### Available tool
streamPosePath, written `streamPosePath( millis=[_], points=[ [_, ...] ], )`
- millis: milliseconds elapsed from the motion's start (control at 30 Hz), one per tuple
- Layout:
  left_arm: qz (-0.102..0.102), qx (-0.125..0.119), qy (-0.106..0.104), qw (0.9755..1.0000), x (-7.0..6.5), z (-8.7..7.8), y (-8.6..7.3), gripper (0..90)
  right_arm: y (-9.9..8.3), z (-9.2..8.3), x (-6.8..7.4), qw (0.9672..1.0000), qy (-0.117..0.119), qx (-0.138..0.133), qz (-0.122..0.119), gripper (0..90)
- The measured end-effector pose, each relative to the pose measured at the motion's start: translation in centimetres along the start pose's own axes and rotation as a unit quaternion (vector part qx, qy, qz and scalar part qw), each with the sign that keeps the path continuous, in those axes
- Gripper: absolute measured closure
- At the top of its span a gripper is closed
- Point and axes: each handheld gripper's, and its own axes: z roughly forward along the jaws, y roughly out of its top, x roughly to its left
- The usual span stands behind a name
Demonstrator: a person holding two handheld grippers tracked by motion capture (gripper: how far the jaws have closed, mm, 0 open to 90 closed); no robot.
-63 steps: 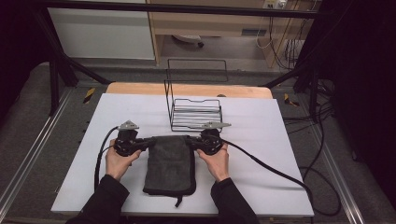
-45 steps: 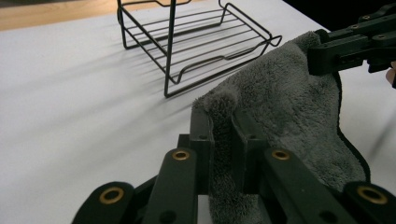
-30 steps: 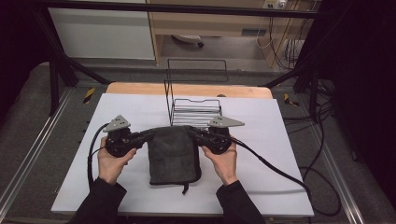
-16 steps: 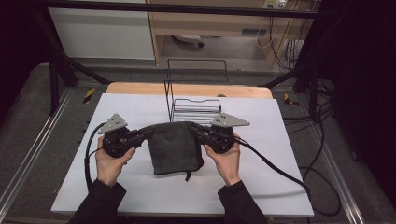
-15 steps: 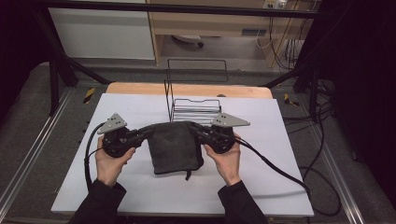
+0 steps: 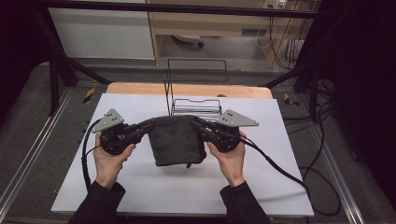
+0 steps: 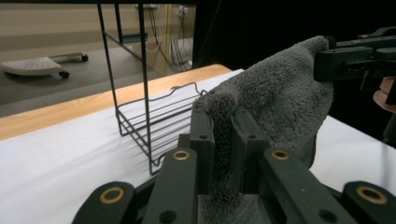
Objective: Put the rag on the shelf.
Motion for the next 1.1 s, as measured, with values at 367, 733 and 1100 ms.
streamPosePath(
  millis=[367,733,1100],
  points=[
    [0.002,-0.034,-0.007,0.9994,-0.7,0.5,2.0,80.2,1.6,-1.4,-0.3,0.9992,-0.016,-0.035,-0.009,81.0],
    [-0.005,-0.067,-0.015,0.9976,-1.2,1.3,4.0,80.4,3.3,-2.4,-0.7,0.9969,-0.037,-0.067,-0.017,81.0],
    [-0.006,-0.096,-0.012,0.9953,-1.7,2.1,5.3,80.6,4.7,-3.0,-0.9,0.9937,-0.056,-0.094,-0.026,81.1]
  ],
)
